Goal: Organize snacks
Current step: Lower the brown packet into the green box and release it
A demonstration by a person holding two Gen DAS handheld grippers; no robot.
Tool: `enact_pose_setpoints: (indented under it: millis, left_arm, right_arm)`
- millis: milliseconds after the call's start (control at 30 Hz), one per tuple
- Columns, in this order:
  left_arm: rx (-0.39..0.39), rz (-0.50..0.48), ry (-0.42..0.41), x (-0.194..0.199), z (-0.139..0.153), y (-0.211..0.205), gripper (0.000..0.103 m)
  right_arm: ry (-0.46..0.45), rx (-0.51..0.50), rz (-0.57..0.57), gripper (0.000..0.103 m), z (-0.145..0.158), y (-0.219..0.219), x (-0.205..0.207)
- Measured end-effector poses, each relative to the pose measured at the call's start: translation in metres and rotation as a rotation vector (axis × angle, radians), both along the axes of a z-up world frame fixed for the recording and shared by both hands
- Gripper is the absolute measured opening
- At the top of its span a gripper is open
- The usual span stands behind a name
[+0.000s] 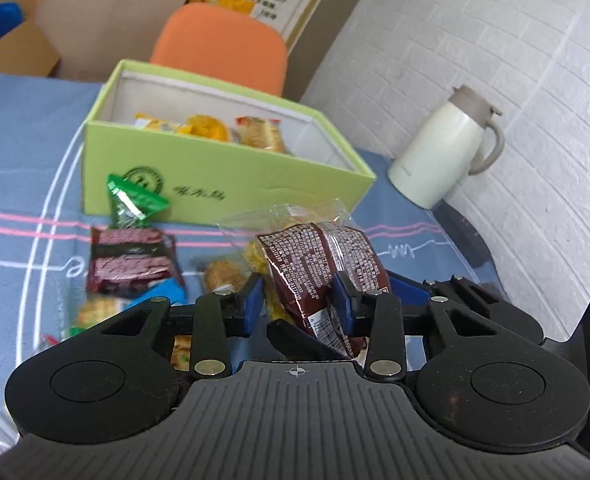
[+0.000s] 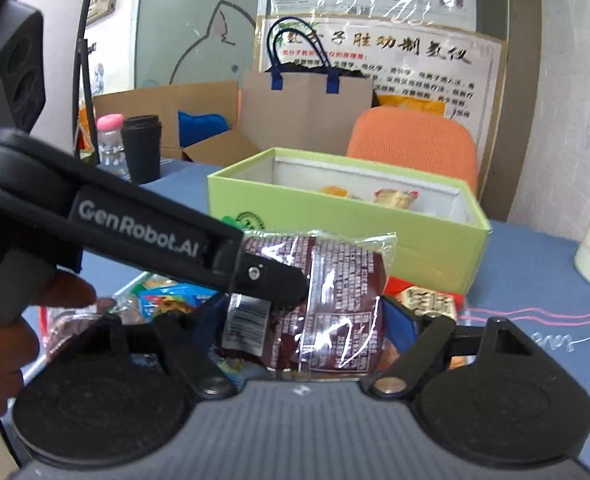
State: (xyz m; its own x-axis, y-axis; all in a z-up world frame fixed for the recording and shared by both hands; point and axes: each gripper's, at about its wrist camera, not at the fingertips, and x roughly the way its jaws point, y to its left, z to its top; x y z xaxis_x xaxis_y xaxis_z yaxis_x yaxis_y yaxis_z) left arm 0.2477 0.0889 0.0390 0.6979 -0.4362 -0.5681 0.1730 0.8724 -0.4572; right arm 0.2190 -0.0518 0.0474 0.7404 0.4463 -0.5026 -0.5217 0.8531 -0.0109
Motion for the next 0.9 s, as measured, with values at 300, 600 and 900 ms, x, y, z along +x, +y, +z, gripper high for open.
enact_pose_setpoints:
  millis: [300, 600, 900]
  left_arm:
    - [0.039, 0.082, -0.127, 0.044, 0.058, 0.039, 0.017]
    - [0.142, 0.125, -0.051, 0.154, 0.060, 0.063, 0.019]
    - [0.110, 0.159, -0.068, 0.158, 0.047, 0.087, 0.059]
  right_arm:
    - [-0.154, -0.028, 0.088, 0.087, 0.058, 0.054, 0.066]
    - [-0.023, -0.041, 0.118, 0.089, 0.045, 0.086, 0.177]
    - [-0.031, 0.036, 0.136, 0.093, 0.050, 0.058, 0.166]
